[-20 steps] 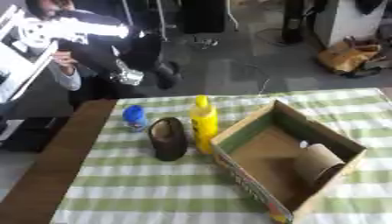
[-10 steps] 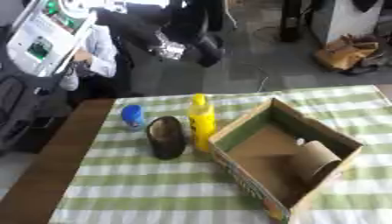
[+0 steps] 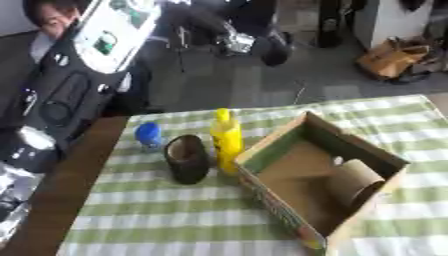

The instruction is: Pick up objects on the table and place them in the box.

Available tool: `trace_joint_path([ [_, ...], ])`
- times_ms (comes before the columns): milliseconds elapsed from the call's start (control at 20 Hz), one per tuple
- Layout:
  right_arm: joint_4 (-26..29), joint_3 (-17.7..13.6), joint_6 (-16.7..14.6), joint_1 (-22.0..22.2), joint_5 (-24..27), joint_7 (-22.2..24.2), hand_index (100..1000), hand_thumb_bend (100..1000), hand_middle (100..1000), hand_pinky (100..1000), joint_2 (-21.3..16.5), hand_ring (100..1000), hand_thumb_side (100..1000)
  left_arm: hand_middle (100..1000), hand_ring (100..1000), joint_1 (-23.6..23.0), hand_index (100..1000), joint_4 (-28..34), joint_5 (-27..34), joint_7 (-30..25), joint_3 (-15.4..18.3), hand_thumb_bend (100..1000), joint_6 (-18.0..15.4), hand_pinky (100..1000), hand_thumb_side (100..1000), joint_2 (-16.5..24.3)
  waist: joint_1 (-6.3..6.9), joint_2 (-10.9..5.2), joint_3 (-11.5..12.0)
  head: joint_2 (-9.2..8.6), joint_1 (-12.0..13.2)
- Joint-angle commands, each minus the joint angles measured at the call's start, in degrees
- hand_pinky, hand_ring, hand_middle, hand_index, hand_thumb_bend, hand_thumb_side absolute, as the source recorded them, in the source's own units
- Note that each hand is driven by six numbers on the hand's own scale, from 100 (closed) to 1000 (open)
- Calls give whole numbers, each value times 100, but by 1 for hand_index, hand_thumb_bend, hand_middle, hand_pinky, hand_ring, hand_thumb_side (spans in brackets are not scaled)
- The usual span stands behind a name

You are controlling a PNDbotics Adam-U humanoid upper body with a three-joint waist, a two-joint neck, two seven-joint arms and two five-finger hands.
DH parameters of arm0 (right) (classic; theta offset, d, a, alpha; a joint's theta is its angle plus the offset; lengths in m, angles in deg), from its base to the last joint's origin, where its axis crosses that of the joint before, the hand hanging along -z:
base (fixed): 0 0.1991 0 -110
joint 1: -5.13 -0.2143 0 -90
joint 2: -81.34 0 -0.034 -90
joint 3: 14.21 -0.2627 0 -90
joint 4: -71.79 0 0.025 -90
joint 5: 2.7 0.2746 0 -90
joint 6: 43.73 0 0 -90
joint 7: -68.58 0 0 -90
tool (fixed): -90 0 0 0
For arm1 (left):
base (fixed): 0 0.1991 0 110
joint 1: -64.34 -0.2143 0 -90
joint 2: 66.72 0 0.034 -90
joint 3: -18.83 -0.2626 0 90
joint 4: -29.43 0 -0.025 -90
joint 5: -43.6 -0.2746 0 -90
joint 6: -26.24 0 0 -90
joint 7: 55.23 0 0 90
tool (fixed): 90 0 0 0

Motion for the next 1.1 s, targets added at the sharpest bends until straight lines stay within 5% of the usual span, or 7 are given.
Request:
trace_joint_path([
  [50, 107, 30, -66, -97, 41, -31, 543, 100, 638, 840, -12, 796, 1000, 490, 448, 211, 697, -439, -224, 35, 62, 100, -38, 158, 572, -146, -33, -105, -14, 28, 44],
  [1050, 107, 197, -100, -170, 122, -31, 541, 100, 638, 840, 79, 795, 1000, 501, 472, 371, 702, -3047, -1749, 1002, 472, 100, -494, 198, 591, -1341, -17, -97, -381, 104, 321],
  [1100, 107, 204, -101, -172, 124, -31, 541, 100, 638, 840, 81, 795, 1000, 560, 533, 372, 749, -3095, -1754, 1083, 516, 100, -548, 249, 667, -1382, -13, -95, -392, 109, 325],
])
